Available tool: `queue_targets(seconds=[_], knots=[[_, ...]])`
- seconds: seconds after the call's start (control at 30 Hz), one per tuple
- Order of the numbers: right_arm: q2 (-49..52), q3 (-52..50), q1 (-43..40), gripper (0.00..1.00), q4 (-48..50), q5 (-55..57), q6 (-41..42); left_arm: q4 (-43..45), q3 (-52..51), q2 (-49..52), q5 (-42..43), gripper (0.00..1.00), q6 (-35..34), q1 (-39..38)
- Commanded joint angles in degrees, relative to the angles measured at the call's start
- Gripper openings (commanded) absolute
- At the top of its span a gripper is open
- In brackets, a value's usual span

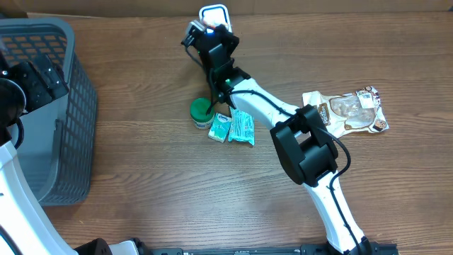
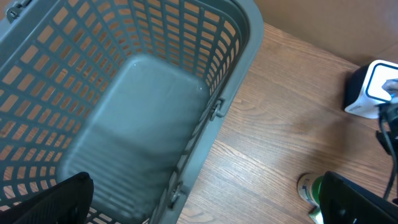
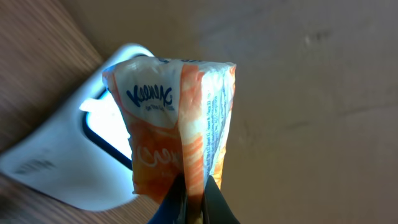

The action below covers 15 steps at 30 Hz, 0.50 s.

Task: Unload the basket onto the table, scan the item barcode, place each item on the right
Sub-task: 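Lift the orange Kleenex pack and hold it before the scanner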

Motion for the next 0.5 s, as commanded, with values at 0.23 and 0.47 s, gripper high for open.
queue_targets(seconds=[0.23, 0.47], knots=[[0.2, 0.63, -0.81, 0.04, 1.03, 0.48, 0.83, 0.24, 0.39, 0.28, -0.35, 1.0, 0.9, 0.24], [-1.75, 0.63, 0.2, 0.04, 0.35, 6.25, 7.26, 0.24, 0.39, 0.28, -0.35, 1.0, 0.9, 0.24]])
